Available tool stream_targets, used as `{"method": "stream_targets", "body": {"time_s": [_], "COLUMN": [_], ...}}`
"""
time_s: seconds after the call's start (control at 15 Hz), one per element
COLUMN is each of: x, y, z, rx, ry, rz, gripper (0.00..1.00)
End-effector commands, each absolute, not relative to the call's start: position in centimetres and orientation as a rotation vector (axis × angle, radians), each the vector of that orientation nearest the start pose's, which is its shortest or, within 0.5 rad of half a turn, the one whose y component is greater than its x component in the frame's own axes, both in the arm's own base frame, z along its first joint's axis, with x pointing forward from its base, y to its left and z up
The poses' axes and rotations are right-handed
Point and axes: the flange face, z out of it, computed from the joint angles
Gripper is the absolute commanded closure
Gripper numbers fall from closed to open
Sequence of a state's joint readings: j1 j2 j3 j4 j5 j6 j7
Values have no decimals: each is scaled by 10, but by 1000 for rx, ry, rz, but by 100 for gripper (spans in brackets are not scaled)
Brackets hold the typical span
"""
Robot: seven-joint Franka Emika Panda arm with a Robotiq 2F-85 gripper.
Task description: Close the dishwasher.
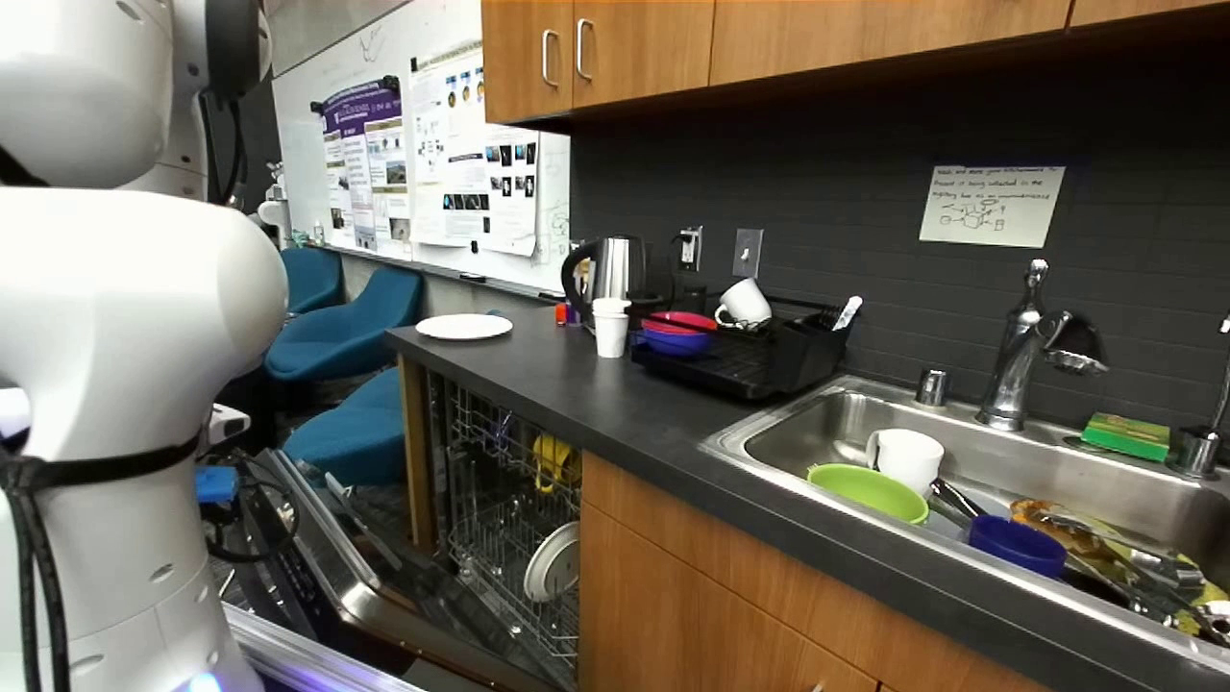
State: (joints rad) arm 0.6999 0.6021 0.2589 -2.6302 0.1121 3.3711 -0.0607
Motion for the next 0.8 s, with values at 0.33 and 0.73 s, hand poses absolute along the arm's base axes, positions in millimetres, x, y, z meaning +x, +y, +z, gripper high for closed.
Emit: {"method": "stream_targets", "body": {"time_s": [0.33,0.73], "x": [266,270], "y": [313,309], "z": [74,73], "rx": [-2775,-2794], "ry": [-1170,-1136], "rz": [-255,-274], "gripper": [0,0]}}
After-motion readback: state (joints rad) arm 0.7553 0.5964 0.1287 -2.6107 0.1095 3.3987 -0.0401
